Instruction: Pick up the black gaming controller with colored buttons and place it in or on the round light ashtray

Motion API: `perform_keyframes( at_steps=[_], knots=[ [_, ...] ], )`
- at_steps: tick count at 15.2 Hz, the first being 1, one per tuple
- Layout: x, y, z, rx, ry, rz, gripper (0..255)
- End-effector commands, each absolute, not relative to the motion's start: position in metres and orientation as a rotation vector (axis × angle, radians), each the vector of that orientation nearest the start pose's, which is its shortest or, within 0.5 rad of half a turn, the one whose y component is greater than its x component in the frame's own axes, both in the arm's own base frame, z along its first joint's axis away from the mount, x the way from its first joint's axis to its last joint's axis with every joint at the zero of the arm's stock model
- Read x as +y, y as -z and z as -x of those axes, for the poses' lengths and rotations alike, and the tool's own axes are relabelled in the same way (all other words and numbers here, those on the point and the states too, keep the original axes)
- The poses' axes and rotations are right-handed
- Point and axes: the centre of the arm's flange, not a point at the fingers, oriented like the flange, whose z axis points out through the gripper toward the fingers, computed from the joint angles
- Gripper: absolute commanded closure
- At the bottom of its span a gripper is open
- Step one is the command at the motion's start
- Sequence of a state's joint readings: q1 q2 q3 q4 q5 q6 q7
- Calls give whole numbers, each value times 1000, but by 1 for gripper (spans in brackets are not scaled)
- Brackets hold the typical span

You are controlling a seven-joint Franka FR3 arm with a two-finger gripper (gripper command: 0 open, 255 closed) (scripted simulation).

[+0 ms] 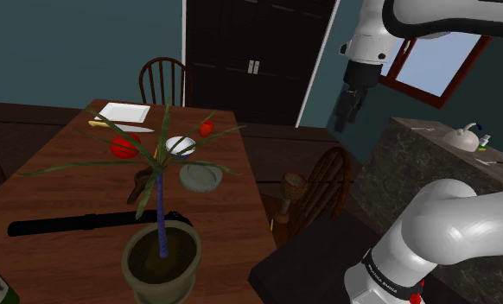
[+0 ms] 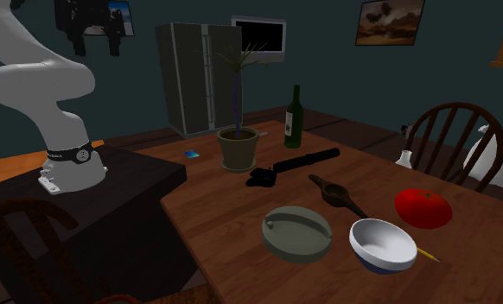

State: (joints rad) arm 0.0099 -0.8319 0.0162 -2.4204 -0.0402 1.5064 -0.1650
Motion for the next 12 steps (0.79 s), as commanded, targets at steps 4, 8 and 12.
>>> perform_keyframes(
  at_steps=[4,8,12],
  knots=[
    [26,-539,-300,-305,-121,3171,0],
    [54,-500,-318,-320,-99,3170,0],
    [83,-461,-336,-335,-78,3168,0]
  ],
)
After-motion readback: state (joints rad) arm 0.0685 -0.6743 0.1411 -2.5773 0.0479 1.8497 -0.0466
